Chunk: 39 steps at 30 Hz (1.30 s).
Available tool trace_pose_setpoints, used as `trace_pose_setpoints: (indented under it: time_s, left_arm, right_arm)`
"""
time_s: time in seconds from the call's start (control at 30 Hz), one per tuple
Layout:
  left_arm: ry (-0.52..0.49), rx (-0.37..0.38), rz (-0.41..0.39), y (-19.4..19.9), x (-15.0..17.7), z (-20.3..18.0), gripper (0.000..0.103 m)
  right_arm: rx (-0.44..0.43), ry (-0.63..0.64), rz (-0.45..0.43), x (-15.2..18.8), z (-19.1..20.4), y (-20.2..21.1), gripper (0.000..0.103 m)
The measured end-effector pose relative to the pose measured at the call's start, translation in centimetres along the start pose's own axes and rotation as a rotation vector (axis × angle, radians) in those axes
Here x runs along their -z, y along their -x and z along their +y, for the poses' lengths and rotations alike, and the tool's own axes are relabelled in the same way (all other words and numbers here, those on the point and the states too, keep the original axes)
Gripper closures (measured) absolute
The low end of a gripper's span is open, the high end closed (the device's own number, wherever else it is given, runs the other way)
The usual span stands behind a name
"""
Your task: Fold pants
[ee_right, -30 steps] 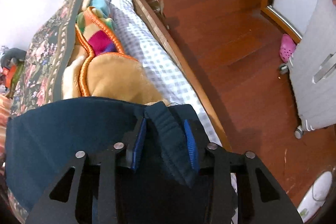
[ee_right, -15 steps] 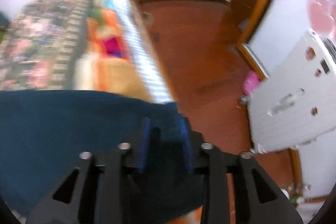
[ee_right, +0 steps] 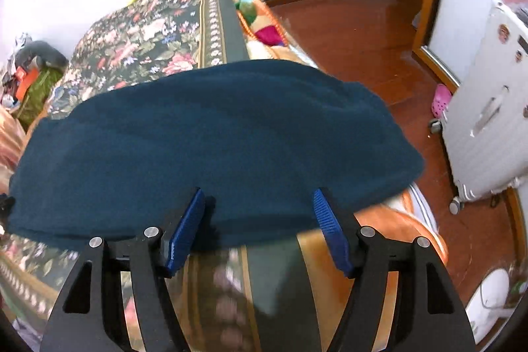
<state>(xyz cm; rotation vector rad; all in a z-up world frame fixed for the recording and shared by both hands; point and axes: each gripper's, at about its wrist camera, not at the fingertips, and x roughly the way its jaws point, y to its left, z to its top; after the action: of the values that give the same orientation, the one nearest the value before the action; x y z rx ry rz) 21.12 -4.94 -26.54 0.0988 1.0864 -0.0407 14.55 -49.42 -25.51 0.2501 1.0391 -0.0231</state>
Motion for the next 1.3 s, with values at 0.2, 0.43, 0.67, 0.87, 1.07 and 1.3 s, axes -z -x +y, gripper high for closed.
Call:
trace_pose_setpoints:
  time_s: [0.2,0.43,0.67,0.87,1.07,1.3]
  left_arm:
    - [0.025,0.02,0.015,0.3,-0.2,0.2,0.0]
    - [0.005,-0.02,-0.078,2.6,-1.3,0.3,0.0]
    - [0.045,0.022,-0.043,0.9,-2.1,0.6,0.0]
    - [0.064,0.014,-0.039,0.0,-2.7,0.6,0.0]
    - [0.054,0.001,-0.057,0.5,-2.5,0.6,0.0]
    - [0.06,0.026,-0.112,3.1,-2.3,1.0,0.0]
  right_arm:
    - [-0.016,-0.135,-0.026,1.1,-0.7,1.3,0.036]
    - [-0.081,-0.359,-0.02,0.3,-2.8,-1.4,0.027]
    - [-0.12,-0.458,-0.028,-1.0,-4.3,-5.1,0.027]
    - [-0.075,-0.457,-0.034,-2.5,-5.0,-6.0,0.06]
    - [-0.022,-0.366,-0.138,-4.8,-3.8,-3.6,0.086]
    - [-0.072,-0.174,-0.319,-8.3,2.0,3.2,0.091]
